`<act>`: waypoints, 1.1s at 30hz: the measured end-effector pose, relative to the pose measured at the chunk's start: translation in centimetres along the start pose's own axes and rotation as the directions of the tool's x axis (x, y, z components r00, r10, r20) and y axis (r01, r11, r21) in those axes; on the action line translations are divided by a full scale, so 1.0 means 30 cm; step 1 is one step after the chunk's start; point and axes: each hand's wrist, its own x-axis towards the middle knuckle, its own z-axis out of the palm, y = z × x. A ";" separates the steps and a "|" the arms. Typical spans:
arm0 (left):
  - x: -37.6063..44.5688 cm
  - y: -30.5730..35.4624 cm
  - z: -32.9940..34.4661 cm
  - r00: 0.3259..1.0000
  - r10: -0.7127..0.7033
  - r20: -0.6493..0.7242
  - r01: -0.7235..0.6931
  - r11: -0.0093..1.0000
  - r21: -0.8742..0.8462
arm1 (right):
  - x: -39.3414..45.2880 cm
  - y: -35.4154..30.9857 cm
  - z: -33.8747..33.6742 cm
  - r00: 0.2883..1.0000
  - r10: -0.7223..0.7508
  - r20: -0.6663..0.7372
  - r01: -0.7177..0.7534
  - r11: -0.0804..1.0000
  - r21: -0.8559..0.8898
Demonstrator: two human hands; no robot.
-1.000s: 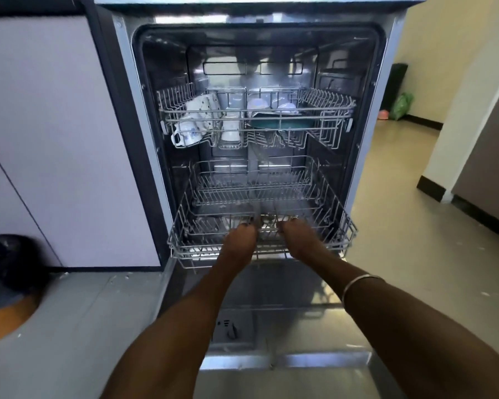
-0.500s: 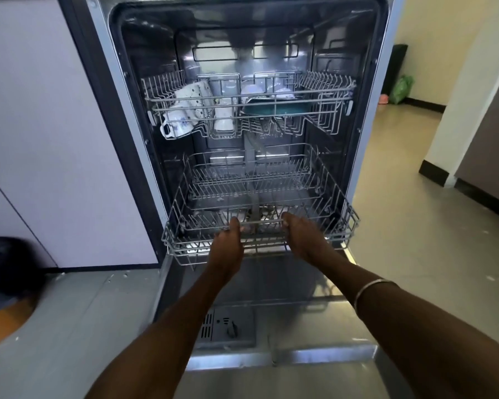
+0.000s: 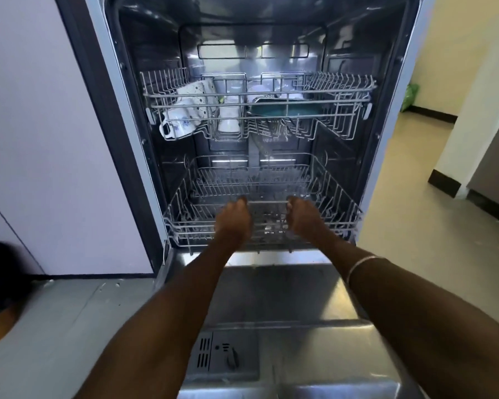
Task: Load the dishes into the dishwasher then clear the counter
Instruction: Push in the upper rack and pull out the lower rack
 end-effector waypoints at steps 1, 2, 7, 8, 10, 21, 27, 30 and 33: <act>0.030 -0.004 0.004 1.000 -0.007 0.017 0.007 1.000 0.002 | 0.028 -0.005 0.010 0.998 0.052 0.034 -0.052 0.999 -0.008; 0.050 -0.011 0.012 0.999 -0.019 0.026 0.019 1.000 -0.012 | 0.046 -0.008 0.020 0.991 0.105 0.082 -0.104 0.994 -0.017; 0.094 -0.023 0.048 0.999 -0.040 0.003 0.040 0.998 -0.047 | 0.109 0.025 0.061 0.988 0.130 0.085 -0.133 0.991 0.022; 0.094 -0.022 0.050 0.999 -0.030 -0.017 0.029 0.998 -0.047 | 0.116 0.033 0.064 0.988 0.136 0.073 -0.137 0.990 0.018; 0.073 -0.025 0.053 1.000 0.012 -0.010 -0.013 0.999 -0.038 | 0.101 0.038 0.071 0.987 0.145 0.072 -0.147 0.989 0.023; -0.116 -0.009 -0.049 0.998 0.031 0.059 -0.032 0.999 0.005 | -0.075 -0.031 -0.025 0.979 0.124 0.160 -0.120 0.992 -0.035; -0.323 0.003 -0.115 0.994 0.076 0.080 -0.080 0.996 0.046 | -0.274 -0.086 -0.086 0.978 0.044 0.205 -0.027 0.996 -0.086; -0.402 0.000 -0.132 0.997 0.059 0.040 -0.058 0.998 -0.029 | -0.358 -0.131 -0.122 0.971 0.070 0.229 -0.037 0.989 -0.146; -0.502 0.016 -0.167 0.995 0.087 0.046 -0.086 0.996 -0.037 | -0.447 -0.163 -0.158 0.958 0.076 0.276 -0.016 0.977 -0.212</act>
